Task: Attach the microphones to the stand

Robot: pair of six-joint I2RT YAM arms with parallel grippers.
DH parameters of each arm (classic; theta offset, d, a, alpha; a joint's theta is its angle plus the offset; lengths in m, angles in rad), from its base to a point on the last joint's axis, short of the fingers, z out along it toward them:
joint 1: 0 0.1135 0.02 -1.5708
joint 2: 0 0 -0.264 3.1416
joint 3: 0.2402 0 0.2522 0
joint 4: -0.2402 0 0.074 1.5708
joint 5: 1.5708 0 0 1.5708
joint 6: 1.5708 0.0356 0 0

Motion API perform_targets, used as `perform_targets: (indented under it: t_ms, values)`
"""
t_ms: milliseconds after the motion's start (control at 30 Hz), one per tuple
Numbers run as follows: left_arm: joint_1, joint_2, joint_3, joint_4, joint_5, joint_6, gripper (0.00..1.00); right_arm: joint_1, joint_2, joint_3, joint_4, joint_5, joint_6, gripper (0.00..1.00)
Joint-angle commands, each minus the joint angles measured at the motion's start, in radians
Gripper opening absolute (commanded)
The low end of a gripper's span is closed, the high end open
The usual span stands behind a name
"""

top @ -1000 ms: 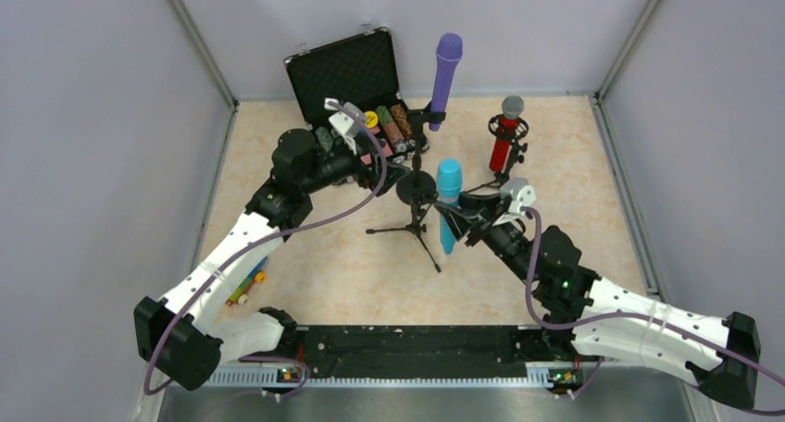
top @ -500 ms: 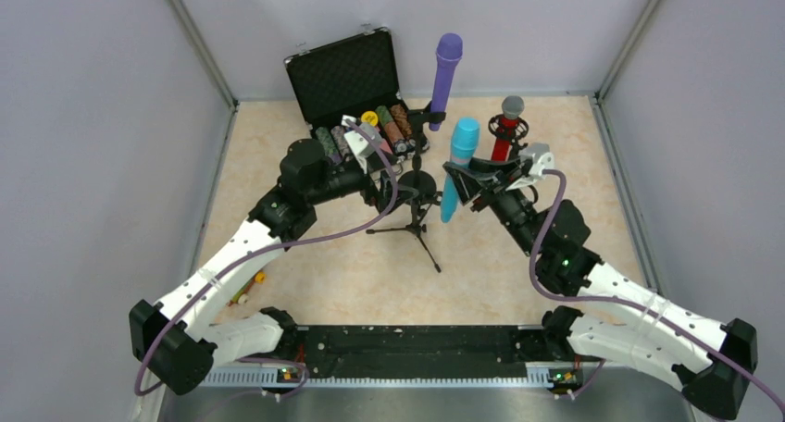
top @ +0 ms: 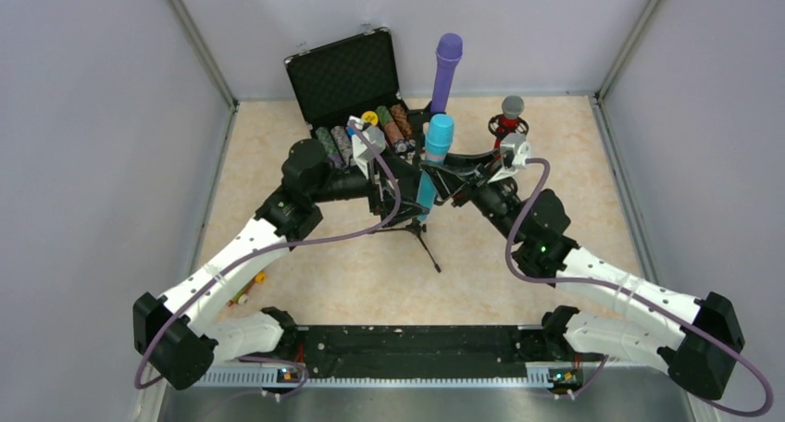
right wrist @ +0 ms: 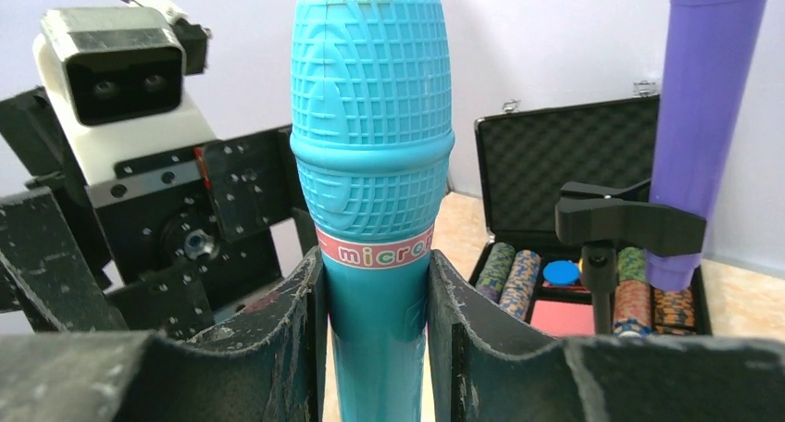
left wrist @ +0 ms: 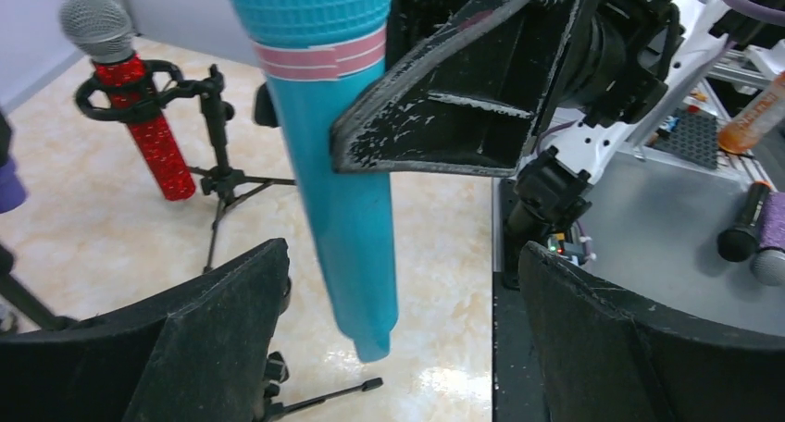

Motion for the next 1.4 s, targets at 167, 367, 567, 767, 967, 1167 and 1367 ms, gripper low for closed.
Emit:
perform_targets:
  t_ms: [167,367,567,767,967,1167,1367]
  values:
    - [-0.063,0.069,-0.015,0.051,-0.018,-0.012,0.93,-0.007,0.031,0.060,0.190,-0.048,0.089,0.00]
    - [-0.071,0.082,-0.020,0.035,-0.072,0.008,0.77,-0.007,0.018,0.049,0.208,-0.074,0.118,0.00]
    - [-0.071,0.075,-0.027,0.034,-0.057,0.041,0.03,-0.008,0.006,0.039,0.201,-0.076,0.120,0.00]
    - [-0.072,0.070,-0.028,0.029,-0.051,0.050,0.00,-0.007,-0.033,0.049,0.049,-0.058,0.094,0.77]
    - [-0.077,0.081,-0.016,-0.002,-0.059,0.067,0.00,-0.038,-0.069,0.139,-0.230,-0.147,0.066,0.99]
    - [-0.080,0.082,-0.009,-0.003,-0.020,0.067,0.00,-0.162,-0.070,0.158,-0.298,-0.353,0.121,0.99]
    - [-0.087,0.092,-0.001,-0.007,0.014,0.067,0.00,-0.203,0.001,0.186,-0.266,-0.511,0.167,0.96]
